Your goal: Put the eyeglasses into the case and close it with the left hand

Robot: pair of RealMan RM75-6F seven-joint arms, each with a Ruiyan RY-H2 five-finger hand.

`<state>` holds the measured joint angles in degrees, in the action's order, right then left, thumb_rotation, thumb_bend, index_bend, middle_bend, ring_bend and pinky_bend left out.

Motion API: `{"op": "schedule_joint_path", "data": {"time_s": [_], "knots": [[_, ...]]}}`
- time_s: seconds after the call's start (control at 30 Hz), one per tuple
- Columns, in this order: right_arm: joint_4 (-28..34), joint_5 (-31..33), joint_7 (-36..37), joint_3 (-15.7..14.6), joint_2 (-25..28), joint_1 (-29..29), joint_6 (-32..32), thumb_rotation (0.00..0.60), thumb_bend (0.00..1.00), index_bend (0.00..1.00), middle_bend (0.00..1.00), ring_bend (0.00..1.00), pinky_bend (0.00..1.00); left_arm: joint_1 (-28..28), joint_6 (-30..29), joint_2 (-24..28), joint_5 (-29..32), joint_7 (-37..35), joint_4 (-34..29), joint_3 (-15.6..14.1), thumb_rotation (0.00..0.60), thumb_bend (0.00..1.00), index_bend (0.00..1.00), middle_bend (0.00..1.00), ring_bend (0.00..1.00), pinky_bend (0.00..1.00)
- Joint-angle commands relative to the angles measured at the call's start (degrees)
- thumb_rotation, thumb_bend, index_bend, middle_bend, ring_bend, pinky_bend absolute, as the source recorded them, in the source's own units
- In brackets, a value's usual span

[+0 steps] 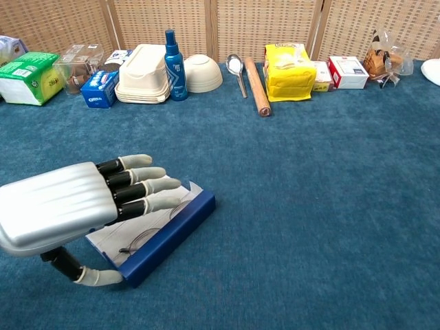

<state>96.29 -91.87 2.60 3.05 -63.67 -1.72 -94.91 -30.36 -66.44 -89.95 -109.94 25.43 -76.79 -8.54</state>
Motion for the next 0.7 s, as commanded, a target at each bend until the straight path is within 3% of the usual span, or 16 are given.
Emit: {"op": "schedule_joint_path", "data": {"time_s": [0.03, 0.7], "knots": [[-0.1, 0.0, 0.0, -0.1, -0.1, -0.1, 0.0, 0.505, 0.7, 0.17, 0.31, 0.17, 0.2, -0.2, 0.5, -1.2, 1.5, 0.7, -0.4, 1.4, 0.288, 0.2, 0.0, 0.0, 0.0, 0.0], [-0.6, 0.0, 0.6, 0.0, -0.5, -0.8, -1.0, 0.504, 0.7, 0.17, 0.31, 0.18, 0.2, -2.5, 3.6, -9.6, 10.5, 0.2, 1.0, 9.1, 0.288, 0.2, 0.0, 0.0, 0.0, 0.0]]}}
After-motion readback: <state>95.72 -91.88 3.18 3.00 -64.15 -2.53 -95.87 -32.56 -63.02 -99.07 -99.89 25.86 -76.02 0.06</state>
